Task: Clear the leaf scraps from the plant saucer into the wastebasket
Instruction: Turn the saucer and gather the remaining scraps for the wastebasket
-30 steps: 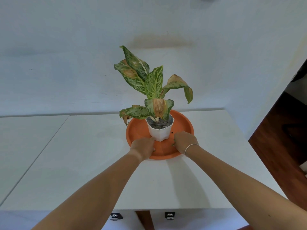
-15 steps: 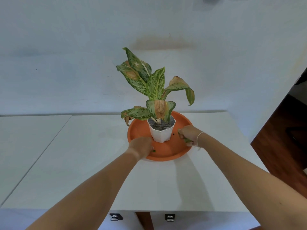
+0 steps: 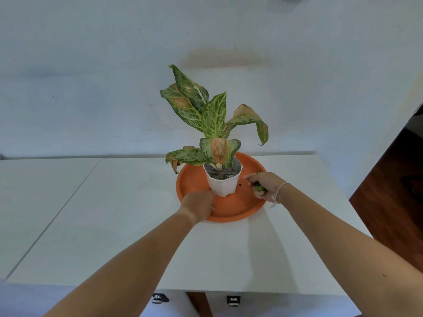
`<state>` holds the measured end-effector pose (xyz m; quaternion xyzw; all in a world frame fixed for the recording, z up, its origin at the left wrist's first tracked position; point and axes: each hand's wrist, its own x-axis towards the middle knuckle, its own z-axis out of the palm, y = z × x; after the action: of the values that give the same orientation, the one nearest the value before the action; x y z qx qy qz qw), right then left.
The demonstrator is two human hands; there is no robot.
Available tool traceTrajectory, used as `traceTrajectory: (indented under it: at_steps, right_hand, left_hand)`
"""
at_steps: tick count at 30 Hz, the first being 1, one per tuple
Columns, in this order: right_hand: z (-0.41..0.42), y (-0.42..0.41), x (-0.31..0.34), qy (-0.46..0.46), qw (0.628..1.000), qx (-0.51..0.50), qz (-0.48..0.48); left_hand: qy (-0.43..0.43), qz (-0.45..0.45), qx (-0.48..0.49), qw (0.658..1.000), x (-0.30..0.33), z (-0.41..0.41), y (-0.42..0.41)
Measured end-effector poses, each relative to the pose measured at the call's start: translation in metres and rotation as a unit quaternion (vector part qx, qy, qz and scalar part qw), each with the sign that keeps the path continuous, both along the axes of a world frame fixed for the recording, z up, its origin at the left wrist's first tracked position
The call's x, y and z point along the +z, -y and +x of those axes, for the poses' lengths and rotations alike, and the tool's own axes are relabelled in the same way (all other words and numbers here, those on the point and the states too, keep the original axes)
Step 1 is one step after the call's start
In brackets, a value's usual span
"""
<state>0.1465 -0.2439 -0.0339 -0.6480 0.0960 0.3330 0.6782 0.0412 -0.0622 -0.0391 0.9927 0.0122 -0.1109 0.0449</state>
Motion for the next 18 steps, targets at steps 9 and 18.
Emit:
traceTrajectory:
  at_steps: [9,18]
  right_hand:
    - [0.014,-0.008,0.000,0.199,0.937,0.094,-0.270]
    - [0.017,-0.019,-0.009,0.365,0.800,0.186,-0.438]
  left_hand:
    - [0.029,0.008,0.016,0.999,0.002,-0.005,0.003]
    - [0.044,0.011,0.062,0.997,0.000,-0.007,0.004]
